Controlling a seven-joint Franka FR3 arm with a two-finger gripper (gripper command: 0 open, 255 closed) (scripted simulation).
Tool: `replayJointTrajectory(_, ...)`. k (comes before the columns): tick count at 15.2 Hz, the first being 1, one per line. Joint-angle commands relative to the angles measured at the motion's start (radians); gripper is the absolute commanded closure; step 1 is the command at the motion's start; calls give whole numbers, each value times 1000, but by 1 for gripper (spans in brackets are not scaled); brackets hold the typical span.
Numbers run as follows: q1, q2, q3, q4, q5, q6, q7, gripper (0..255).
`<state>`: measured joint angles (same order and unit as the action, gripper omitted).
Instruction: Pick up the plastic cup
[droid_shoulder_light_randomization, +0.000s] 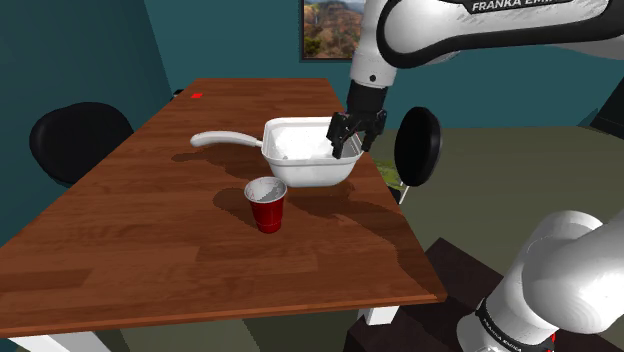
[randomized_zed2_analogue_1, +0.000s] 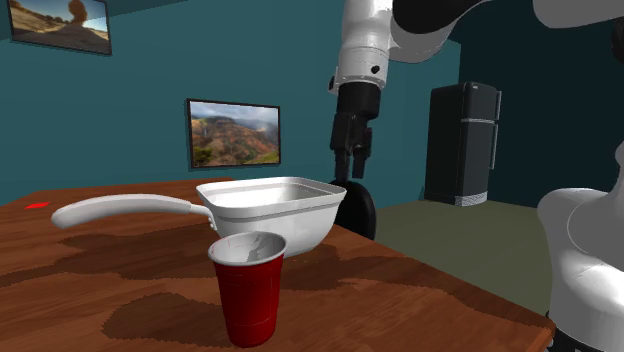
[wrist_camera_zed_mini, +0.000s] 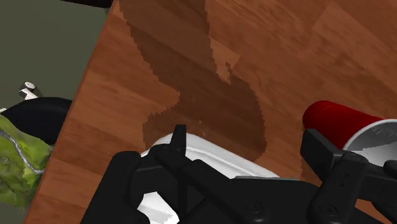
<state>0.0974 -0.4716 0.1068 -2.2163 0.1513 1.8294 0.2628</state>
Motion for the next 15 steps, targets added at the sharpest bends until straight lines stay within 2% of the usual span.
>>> replayJointTrajectory(1, 12, 64, 24, 33, 17, 30, 29, 0)
replayJointTrajectory(12, 73, 405, 134, 255, 55, 154, 174, 0)
replayJointTrajectory(15, 77, 422, 137, 243, 56, 182, 175, 0)
